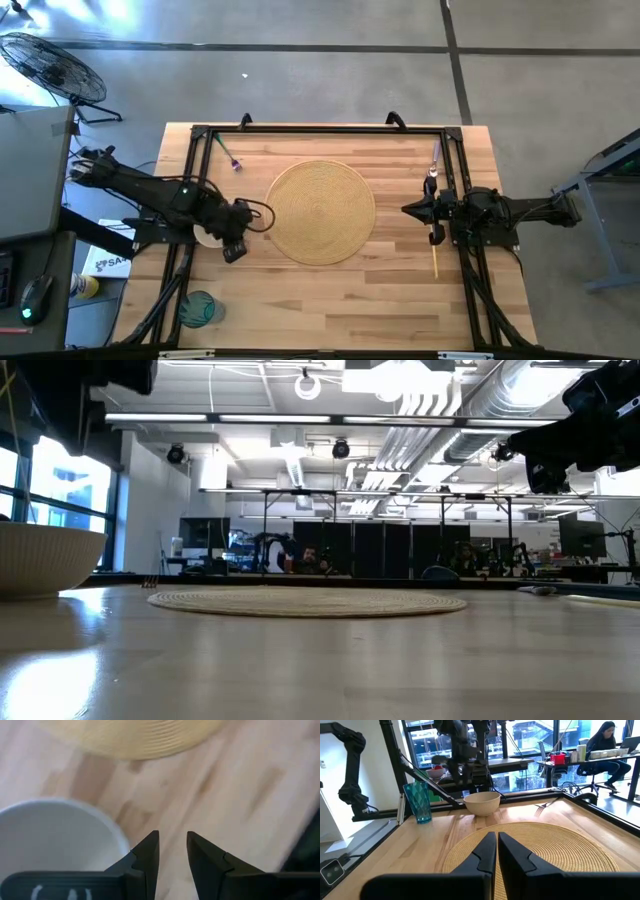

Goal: Pick & Place Utensil
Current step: Put the white bowl on the brown placemat

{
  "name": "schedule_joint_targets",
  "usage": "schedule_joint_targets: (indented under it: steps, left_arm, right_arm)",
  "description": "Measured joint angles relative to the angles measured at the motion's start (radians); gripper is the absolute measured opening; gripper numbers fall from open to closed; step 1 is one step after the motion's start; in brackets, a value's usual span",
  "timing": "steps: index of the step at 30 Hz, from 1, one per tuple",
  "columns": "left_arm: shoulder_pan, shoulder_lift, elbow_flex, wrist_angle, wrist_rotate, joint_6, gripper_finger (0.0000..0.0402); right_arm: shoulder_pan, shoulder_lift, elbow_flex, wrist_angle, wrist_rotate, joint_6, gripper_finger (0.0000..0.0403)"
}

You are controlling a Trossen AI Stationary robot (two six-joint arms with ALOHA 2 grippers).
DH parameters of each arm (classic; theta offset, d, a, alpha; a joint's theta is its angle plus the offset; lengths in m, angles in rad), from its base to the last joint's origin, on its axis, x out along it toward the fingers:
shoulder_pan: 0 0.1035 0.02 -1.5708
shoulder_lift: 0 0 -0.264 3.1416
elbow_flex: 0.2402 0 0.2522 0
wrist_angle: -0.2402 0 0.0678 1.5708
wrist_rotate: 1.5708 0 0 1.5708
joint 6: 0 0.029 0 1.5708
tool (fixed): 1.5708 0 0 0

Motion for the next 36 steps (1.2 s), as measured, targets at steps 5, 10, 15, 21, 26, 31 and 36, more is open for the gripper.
schedule_joint_targets:
  steps: [5, 10, 15, 21, 26, 31, 36]
  left_arm:
    - [0.000, 0.035, 0.000, -0.038, -0.042, -0.036, 0.0096]
    - [0.000, 0.075, 0.000, -0.050, 0.005, -0.119, 0.0109]
    - [0.001, 0.127, 0.000, -0.149, -0.006, -0.168, 0.0153]
    - [0.001, 0.149, 0.000, -0.136, -0.067, -0.164, 0.0198]
    - [0.001, 0.149, 0.000, -0.128, -0.084, -0.164, 0.0202]
    - [0.001, 0.149, 0.000, -0.128, -0.084, -0.231, 0.0202]
    - [0.001, 0.149, 0.000, -0.128, -0.089, -0.292, 0.0202]
  right_arm:
    - [0.000, 0.000, 0.000, 0.000, 0.000, 0.000, 0.0012]
    - [0.000, 0.000, 0.000, 0.000, 0.000, 0.000, 0.0012]
    - [0.000, 0.000, 0.000, 0.000, 0.000, 0.000, 0.0012]
    - [0.000, 0.000, 0.000, 0.000, 0.000, 0.000, 0.0012]
    - [0.000, 0.000, 0.000, 0.000, 0.000, 0.000, 0.0012]
    - [0.000, 0.000, 0.000, 0.000, 0.000, 0.000, 0.0012]
    - [0.000, 0.000, 0.000, 0.000, 0.000, 0.000, 0.0012]
